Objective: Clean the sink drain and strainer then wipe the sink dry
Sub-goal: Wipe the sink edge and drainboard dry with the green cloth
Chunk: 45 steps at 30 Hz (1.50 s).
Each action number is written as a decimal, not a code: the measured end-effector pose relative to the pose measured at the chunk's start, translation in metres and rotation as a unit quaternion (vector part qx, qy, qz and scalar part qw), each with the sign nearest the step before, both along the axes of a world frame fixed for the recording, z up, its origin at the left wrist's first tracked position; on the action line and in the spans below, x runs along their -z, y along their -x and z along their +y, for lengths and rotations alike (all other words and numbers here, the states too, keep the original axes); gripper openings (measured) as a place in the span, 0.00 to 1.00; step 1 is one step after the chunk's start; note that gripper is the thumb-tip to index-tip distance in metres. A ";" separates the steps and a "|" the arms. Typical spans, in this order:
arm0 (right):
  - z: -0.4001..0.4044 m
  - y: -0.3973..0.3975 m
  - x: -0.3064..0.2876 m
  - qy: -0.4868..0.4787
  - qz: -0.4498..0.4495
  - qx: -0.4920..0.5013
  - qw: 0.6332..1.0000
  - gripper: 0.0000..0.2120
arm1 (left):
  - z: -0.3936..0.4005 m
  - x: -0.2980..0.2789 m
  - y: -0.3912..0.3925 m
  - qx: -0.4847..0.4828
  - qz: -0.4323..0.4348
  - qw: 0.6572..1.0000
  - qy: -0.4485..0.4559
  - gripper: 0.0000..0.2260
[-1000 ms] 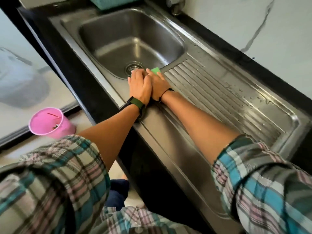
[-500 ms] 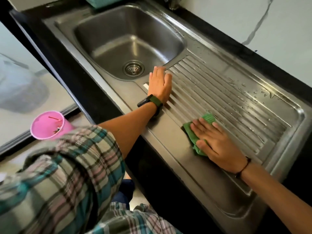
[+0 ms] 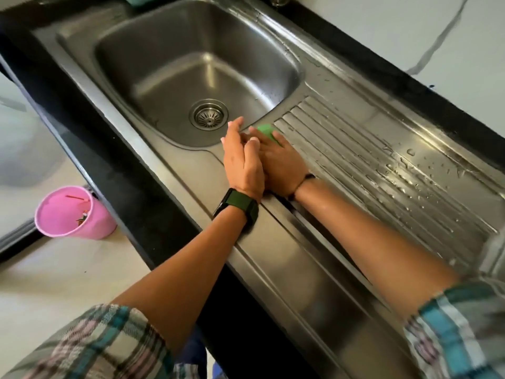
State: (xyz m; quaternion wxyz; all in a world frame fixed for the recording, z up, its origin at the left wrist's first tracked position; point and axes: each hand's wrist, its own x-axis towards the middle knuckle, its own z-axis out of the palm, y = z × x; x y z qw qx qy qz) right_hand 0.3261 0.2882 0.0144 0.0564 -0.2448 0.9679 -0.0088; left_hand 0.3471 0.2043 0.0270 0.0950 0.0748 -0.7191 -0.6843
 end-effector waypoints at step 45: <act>0.017 0.018 -0.009 0.074 -0.045 0.069 0.994 0.23 | -0.003 -0.014 -0.009 0.106 -0.019 0.986 0.127 0.25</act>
